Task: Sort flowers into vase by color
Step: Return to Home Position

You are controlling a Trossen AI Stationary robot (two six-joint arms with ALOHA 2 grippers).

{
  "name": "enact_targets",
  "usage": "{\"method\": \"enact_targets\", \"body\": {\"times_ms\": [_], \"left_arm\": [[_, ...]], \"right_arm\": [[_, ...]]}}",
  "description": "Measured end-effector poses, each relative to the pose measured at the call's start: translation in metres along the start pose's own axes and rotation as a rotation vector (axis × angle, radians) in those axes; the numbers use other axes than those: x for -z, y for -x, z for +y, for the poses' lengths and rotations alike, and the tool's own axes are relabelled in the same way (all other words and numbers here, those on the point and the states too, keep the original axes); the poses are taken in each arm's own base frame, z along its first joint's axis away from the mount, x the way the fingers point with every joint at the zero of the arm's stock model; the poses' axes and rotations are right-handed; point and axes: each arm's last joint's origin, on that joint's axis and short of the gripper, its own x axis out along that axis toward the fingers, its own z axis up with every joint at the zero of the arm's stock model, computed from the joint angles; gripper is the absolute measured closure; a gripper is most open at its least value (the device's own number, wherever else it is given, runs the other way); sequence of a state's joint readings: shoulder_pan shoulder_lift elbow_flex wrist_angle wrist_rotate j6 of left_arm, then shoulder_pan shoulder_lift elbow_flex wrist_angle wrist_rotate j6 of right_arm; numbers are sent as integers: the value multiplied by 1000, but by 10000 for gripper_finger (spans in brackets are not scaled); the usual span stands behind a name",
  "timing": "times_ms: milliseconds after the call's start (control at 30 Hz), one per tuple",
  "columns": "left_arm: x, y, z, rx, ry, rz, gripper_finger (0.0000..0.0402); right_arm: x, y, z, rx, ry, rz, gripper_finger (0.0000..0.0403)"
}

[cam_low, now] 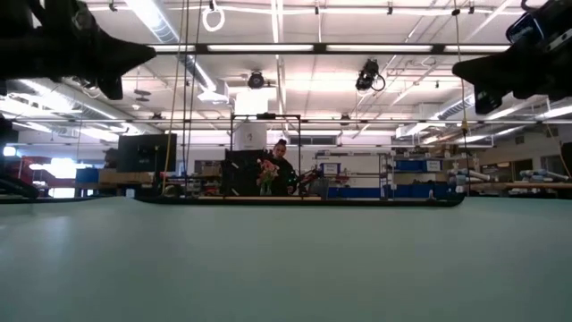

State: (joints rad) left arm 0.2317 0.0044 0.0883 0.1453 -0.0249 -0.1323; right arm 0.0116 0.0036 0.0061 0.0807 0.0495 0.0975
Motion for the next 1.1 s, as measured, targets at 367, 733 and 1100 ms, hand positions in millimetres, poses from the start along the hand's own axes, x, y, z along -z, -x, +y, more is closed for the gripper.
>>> {"method": "enact_targets", "body": {"times_ms": [367,733,1100], "left_arm": [[26,-1,1,84,41,71,401],[26,-1,1,47,11,71,401],[33,0,-8,149,56,141,401]], "right_arm": [[-4,0,1,-12,-44,-40,401],[-5,0,2,-52,-136,-50,400],[-5,0,3,-84,-147,-38,398]]}}
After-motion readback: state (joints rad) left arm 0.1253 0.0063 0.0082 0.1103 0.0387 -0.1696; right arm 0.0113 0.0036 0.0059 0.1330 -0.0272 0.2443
